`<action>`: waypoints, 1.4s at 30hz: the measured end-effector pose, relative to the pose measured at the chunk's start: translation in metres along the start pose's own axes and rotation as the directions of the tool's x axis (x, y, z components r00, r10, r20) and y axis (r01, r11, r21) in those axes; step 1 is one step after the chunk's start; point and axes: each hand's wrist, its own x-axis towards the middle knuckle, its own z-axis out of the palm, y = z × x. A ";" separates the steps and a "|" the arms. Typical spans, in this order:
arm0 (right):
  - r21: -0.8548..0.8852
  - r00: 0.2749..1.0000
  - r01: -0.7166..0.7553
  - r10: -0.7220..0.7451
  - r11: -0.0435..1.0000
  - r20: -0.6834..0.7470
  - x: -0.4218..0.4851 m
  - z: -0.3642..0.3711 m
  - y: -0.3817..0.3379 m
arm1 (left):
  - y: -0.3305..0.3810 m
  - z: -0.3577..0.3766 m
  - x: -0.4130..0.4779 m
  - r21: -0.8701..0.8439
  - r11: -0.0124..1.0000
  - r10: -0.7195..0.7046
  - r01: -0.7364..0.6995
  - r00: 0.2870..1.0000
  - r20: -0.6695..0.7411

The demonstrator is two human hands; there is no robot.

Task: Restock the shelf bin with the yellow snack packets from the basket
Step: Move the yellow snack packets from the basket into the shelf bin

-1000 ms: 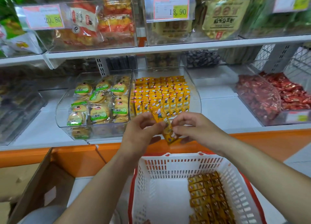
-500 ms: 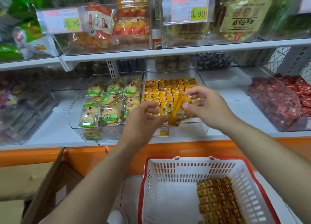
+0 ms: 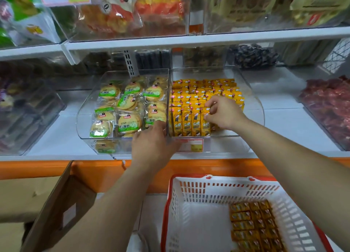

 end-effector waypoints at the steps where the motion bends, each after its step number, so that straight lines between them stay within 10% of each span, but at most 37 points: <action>1: 0.001 1.000 -0.004 0.004 1.000 0.005 0.000 0.001 0.001 | 0.000 0.000 0.001 0.003 1.000 -0.002 0.002 1.000 0.003; 14: -0.045 0.997 0.072 -0.073 0.996 -0.034 -0.060 -0.057 -0.025 | 0.017 -0.028 -0.025 -0.169 0.971 0.133 -0.167 0.972 -0.195; 19: 0.089 0.992 0.116 -0.120 0.989 0.034 -0.135 -0.082 -0.011 | 0.027 0.005 -0.068 -0.242 0.949 0.248 -0.200 0.951 0.184; 24: 0.044 0.965 -0.137 0.123 0.990 0.232 -0.183 -0.040 0.064 | 0.027 0.076 -0.089 -0.022 0.957 0.260 -0.289 0.824 0.503; 36: -0.099 0.748 -0.382 0.371 0.919 0.551 -0.277 0.092 0.220 | -0.021 0.287 -0.158 -0.038 0.999 0.018 0.023 0.560 0.828; 42: -0.153 0.781 -0.413 0.436 0.898 0.447 -0.308 0.115 0.249 | -0.009 0.357 -0.175 -0.109 0.988 0.150 -0.113 0.475 0.867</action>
